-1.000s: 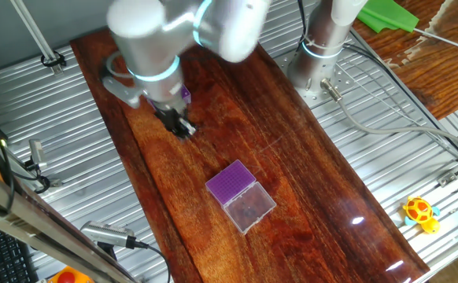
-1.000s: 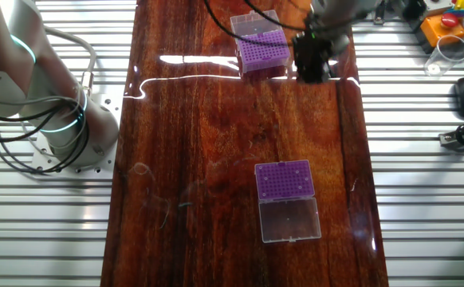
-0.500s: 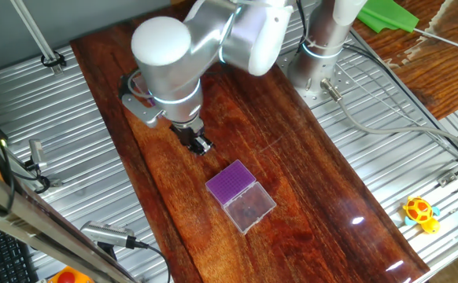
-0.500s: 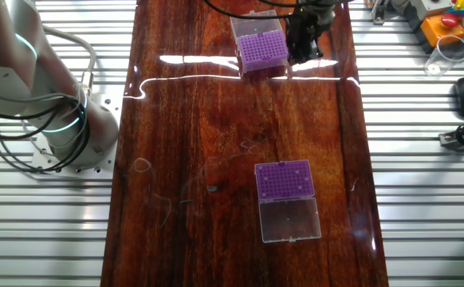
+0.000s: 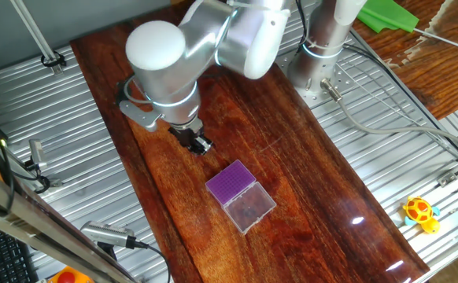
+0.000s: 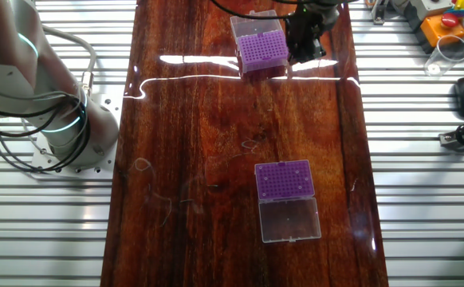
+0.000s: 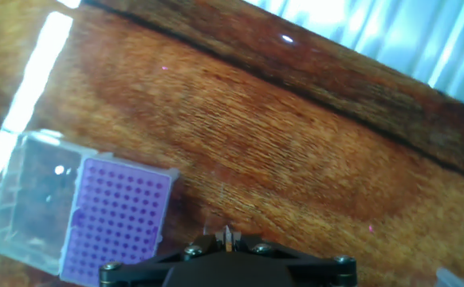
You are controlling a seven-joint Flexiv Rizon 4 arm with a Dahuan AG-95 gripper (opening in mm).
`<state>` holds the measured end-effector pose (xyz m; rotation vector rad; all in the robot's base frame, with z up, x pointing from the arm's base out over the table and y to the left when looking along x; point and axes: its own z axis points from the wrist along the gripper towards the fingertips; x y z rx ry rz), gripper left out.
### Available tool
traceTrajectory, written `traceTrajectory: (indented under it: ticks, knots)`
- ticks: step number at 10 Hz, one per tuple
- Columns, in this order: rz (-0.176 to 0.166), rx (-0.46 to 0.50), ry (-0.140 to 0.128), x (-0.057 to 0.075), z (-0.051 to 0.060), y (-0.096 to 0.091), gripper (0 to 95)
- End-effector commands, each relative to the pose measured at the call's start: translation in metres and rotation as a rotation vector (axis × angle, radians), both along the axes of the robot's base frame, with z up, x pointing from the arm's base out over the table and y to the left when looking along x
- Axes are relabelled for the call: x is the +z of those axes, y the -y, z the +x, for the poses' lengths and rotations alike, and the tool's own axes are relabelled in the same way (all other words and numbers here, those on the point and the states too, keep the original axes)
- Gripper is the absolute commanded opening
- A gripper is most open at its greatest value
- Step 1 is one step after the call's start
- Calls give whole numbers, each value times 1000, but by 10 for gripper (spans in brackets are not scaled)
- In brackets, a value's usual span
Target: Transfer all small pipette tips from one holder to another
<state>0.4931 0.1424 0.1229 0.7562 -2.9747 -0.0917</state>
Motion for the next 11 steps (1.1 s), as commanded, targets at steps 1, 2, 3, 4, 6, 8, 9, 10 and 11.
traceTrajectory:
  ticks: [1, 2, 3, 4, 6, 8, 9, 10, 11]
  knots:
    - [-6, -25, 0, 5, -16, -21, 0]
    - [-11, -35, 0, 3, -22, -29, 0]
    - [-17, -38, -4, 0, -31, -37, 0]
    - [-15, -52, 2, -4, -40, -45, 0]
    - [-13, -80, 3, -10, -46, -56, 0]
    - [-10, -107, 7, -13, -50, -66, 0]
    - [-11, -121, 8, -15, -51, -71, 0]
    - [-14, -131, 8, -16, -52, -75, 0]
    - [-17, -141, 9, -18, -53, -80, 0]
